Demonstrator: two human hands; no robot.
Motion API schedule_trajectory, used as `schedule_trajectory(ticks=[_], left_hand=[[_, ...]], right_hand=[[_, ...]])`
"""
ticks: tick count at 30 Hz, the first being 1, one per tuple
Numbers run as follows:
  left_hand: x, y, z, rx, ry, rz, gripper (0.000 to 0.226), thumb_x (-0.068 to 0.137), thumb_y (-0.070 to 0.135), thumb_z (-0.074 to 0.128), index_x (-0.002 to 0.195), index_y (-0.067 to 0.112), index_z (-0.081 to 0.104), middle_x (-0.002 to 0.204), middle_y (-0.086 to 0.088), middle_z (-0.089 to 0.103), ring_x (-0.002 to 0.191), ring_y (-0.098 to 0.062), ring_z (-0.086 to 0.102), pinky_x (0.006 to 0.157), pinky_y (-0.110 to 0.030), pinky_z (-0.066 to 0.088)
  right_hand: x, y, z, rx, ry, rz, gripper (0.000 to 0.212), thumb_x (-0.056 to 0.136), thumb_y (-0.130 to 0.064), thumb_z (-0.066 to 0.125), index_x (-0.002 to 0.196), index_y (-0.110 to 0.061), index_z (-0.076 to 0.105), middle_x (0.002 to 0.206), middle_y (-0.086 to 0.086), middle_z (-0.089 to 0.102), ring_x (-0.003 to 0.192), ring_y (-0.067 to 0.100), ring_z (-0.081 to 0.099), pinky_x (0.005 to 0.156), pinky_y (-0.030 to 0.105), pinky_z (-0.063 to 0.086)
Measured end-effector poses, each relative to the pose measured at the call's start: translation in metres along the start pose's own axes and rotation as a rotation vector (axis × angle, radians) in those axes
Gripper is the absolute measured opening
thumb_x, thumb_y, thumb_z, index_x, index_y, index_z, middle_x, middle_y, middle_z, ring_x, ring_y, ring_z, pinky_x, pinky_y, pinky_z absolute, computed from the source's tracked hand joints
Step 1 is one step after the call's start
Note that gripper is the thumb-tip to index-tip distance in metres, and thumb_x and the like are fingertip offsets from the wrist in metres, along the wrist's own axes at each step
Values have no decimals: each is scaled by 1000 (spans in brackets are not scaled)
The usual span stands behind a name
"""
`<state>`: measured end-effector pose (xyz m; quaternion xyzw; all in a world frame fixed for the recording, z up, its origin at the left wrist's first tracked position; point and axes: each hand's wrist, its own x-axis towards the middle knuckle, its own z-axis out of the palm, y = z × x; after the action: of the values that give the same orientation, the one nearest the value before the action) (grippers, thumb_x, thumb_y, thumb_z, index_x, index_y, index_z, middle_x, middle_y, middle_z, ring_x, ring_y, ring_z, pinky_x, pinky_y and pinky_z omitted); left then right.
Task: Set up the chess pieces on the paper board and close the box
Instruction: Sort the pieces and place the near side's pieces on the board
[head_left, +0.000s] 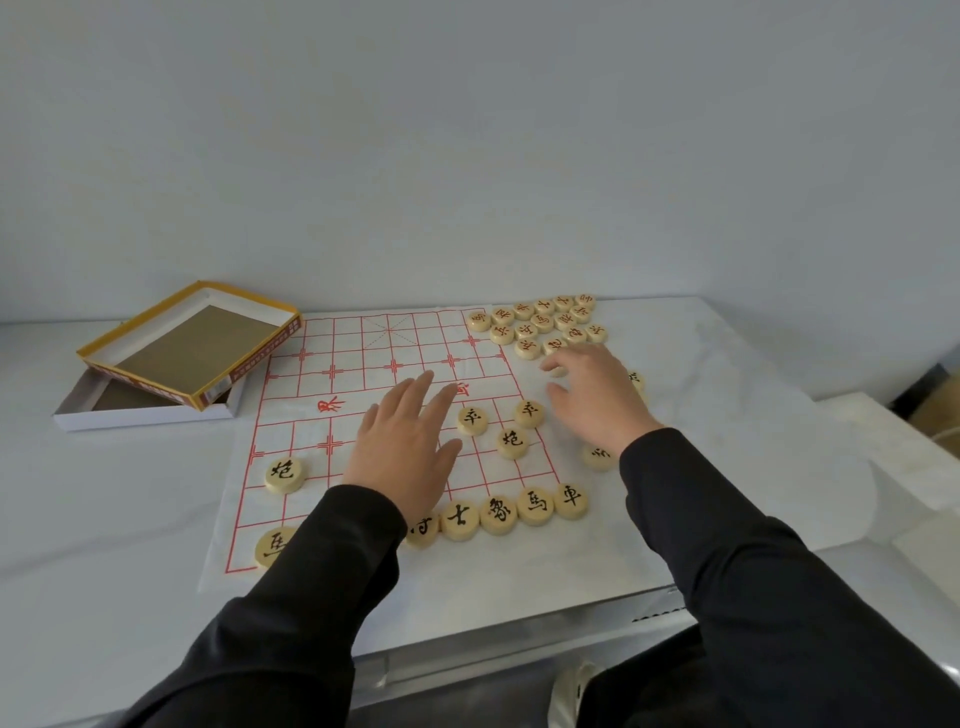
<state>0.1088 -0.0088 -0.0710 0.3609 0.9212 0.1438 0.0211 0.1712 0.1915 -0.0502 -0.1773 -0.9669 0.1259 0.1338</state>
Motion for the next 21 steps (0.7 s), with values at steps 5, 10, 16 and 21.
schedule_trajectory(ticks=[5, 10, 16, 21], left_hand=[[0, 1, 4, 33, -47, -1, 60, 97, 41, 38, 148, 30, 9, 157, 2, -1, 144, -20, 1, 117, -40, 11], [-1, 3, 5, 23, -59, 13, 59, 96, 36, 42, 147, 30, 14, 157, 3, 0, 144, -20, 2, 116, -38, 12], [0, 3, 6, 6, -48, 12, 59, 95, 34, 45, 147, 31, 16, 157, 3, 0, 144, -19, 3, 115, -37, 14], [1, 4, 1, -8, -44, 8, 60, 95, 36, 45, 147, 31, 15, 157, 3, -1, 144, -20, 3, 115, -38, 15]], right_hand=[[4, 50, -9, 197, 42, 354, 36, 94, -8, 41, 128, -11, 53, 133, 9, 53, 124, 25, 46, 102, 34, 38], [2, 78, -5, 453, 144, 553, 36, 100, -15, 32, 123, 0, 55, 127, 15, 56, 118, 27, 50, 86, 24, 34], [7, 89, 0, 603, 213, 609, 38, 100, -21, 29, 119, -2, 56, 123, 14, 58, 114, 27, 52, 90, 28, 36], [13, 91, 4, 484, 182, 642, 39, 100, -29, 30, 100, -1, 57, 96, 13, 57, 93, 27, 52, 80, 32, 36]])
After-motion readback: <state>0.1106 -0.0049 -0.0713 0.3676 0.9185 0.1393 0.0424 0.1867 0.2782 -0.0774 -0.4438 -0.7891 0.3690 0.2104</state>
